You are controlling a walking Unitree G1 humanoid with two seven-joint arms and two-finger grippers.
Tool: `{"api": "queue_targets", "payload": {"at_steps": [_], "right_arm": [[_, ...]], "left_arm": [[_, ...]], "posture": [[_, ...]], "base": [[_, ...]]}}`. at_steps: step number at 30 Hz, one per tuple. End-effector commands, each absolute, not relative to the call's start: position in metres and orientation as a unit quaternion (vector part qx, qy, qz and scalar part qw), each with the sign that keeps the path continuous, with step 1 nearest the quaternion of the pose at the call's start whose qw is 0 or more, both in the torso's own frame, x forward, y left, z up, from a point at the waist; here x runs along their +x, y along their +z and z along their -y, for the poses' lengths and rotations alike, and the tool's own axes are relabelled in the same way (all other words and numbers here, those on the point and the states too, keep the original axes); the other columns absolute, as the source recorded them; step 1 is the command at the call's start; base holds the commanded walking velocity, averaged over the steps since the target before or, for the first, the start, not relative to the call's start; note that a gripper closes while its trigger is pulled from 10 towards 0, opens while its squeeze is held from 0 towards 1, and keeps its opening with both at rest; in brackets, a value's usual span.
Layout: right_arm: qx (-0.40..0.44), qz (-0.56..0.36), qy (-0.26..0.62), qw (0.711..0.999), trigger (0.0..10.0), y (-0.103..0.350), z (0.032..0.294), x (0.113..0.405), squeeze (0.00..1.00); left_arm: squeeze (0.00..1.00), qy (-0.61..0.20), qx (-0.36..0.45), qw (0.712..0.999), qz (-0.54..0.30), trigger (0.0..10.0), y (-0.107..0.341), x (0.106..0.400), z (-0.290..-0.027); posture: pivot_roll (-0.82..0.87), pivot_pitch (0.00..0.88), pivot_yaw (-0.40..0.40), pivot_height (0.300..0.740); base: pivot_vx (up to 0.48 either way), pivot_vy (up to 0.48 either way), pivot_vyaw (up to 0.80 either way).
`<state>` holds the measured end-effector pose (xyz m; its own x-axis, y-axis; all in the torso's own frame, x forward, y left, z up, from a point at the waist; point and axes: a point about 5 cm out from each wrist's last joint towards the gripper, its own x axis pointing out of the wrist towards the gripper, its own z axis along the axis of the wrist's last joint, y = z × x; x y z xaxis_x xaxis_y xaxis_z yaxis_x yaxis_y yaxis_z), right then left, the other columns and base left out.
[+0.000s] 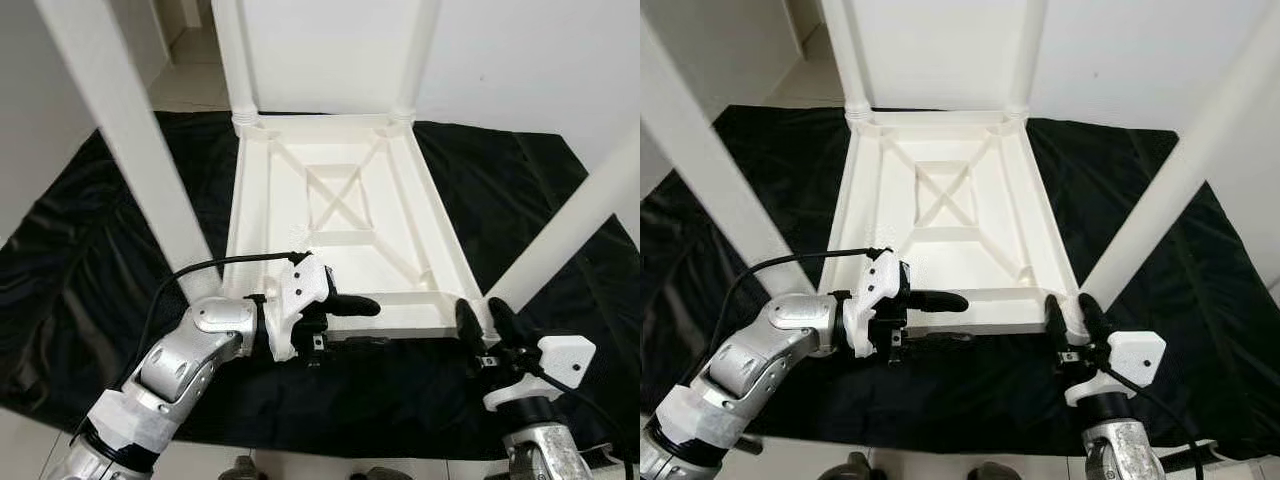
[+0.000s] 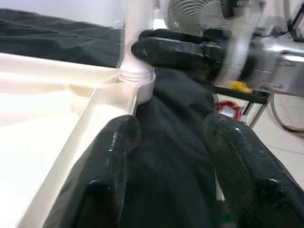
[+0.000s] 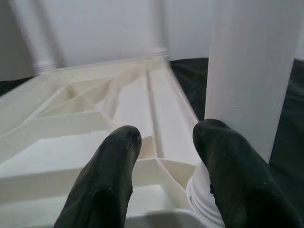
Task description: Building children table
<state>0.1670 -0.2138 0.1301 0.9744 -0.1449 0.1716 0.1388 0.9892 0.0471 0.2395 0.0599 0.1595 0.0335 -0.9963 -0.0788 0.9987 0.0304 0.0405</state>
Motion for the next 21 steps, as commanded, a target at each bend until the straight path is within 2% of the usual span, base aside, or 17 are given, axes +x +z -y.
{"api": "queue_targets", "payload": {"at_steps": [1,5,10,13,21], "right_arm": [[-0.01,0.054,-0.247,0.968,10.0,0.119,0.266,0.146,0.0],[-0.008,0.055,-0.25,0.967,10.0,0.118,0.267,0.146,0.0],[-0.032,0.062,-0.21,0.975,10.0,0.119,0.251,0.154,0.0],[-0.025,0.073,-0.121,0.99,10.0,0.122,0.219,0.169,0.0],[-0.015,0.078,-0.074,0.994,10.0,0.122,0.2,0.179,0.0]], "left_arm": [[0.0,-0.664,0.055,0.746,-0.019,10.0,0.161,0.253,-0.079],[0.0,-0.663,0.055,0.746,-0.019,10.0,0.161,0.253,-0.079],[0.0,-0.667,0.051,0.743,-0.016,10.0,0.161,0.249,-0.077],[0.0,-0.675,0.05,0.736,-0.017,10.0,0.161,0.244,-0.075],[0.0,-0.69,0.042,0.723,-0.018,10.0,0.162,0.239,-0.074]], "posture": [[-0.07,0.048,0.019,0.74],[-0.07,0.048,0.019,0.74],[-0.06,0.049,0.014,0.74],[-0.06,0.049,0.013,0.74],[-0.05,0.05,0.011,0.74]], "base": [[0.0,0.0,0.0],[0.0,0.0,0.0],[0.0,0.0,0.0],[0.0,0.0,0.0],[0.0,0.0,0.0]]}}
